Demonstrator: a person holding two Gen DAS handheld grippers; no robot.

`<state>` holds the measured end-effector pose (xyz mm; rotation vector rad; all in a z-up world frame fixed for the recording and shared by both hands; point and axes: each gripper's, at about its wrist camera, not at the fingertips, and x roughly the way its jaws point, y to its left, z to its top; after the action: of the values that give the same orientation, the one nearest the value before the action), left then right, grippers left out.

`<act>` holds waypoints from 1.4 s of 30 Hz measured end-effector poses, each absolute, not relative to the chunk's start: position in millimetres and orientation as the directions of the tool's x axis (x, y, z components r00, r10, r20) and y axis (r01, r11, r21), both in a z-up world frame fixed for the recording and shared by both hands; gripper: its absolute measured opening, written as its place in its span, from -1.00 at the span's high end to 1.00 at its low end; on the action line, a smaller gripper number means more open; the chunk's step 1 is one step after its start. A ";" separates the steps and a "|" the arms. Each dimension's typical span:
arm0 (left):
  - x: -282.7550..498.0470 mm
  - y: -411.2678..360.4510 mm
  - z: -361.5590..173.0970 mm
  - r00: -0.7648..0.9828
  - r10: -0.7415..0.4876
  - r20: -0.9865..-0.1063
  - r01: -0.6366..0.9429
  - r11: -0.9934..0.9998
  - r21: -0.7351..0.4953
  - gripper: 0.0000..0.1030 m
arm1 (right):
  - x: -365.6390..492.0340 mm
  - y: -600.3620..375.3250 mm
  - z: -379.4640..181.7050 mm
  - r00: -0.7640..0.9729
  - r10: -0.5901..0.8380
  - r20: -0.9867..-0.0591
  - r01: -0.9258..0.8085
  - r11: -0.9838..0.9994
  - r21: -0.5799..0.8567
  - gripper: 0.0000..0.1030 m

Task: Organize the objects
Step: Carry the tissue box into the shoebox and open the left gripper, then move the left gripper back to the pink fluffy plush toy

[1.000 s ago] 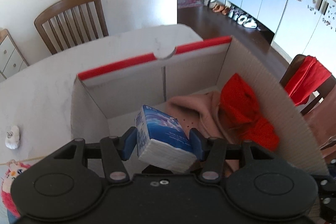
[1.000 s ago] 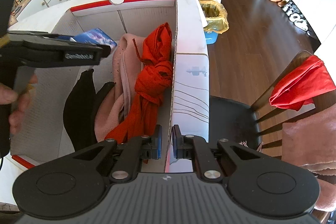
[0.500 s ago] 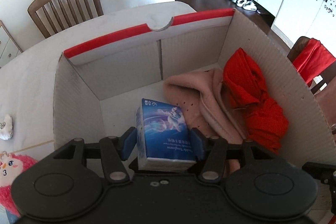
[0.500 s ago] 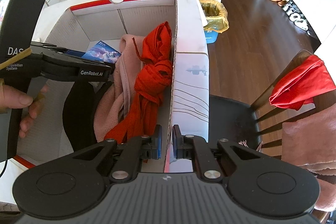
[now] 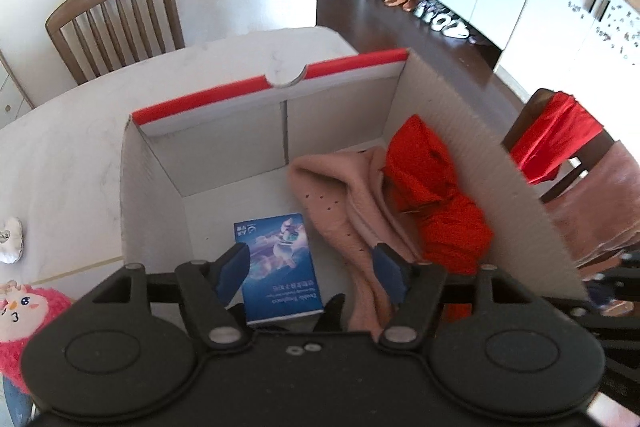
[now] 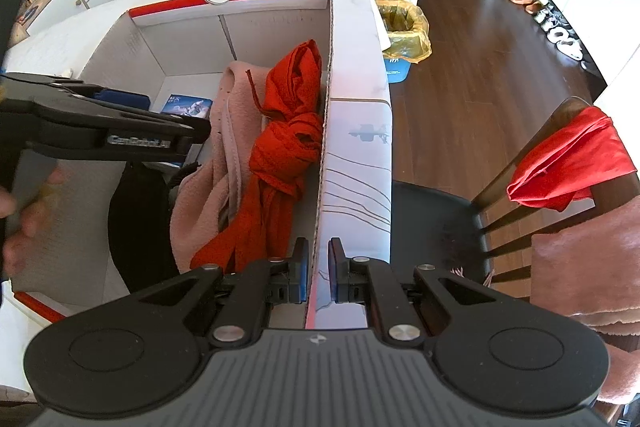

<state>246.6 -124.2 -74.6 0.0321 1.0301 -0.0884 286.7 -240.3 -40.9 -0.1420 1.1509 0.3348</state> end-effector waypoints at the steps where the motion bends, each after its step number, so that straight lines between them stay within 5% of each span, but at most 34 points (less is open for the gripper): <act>1: 245.2 -124.7 -71.0 0.516 -0.064 -0.854 0.093 0.996 -0.018 -0.29 | 286.7 -239.8 -41.2 0.365 0.186 -0.912 -0.332 0.941 0.059 0.81; 21: 201.9 -105.5 -12.1 0.617 -0.126 -0.777 0.065 0.992 -0.109 -0.33 | 283.3 -236.6 -39.1 0.370 0.170 -0.913 -0.341 0.939 0.037 0.81; 42: 171.0 1.5 -10.4 0.640 0.046 -0.767 -0.138 0.989 -0.055 -0.97 | 280.4 -228.7 -36.0 0.378 0.160 -0.912 -0.358 0.933 0.015 0.80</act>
<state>171.0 1.5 -10.4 -0.1121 0.8711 0.1050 280.4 -228.7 -36.0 -0.1970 1.1369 0.3340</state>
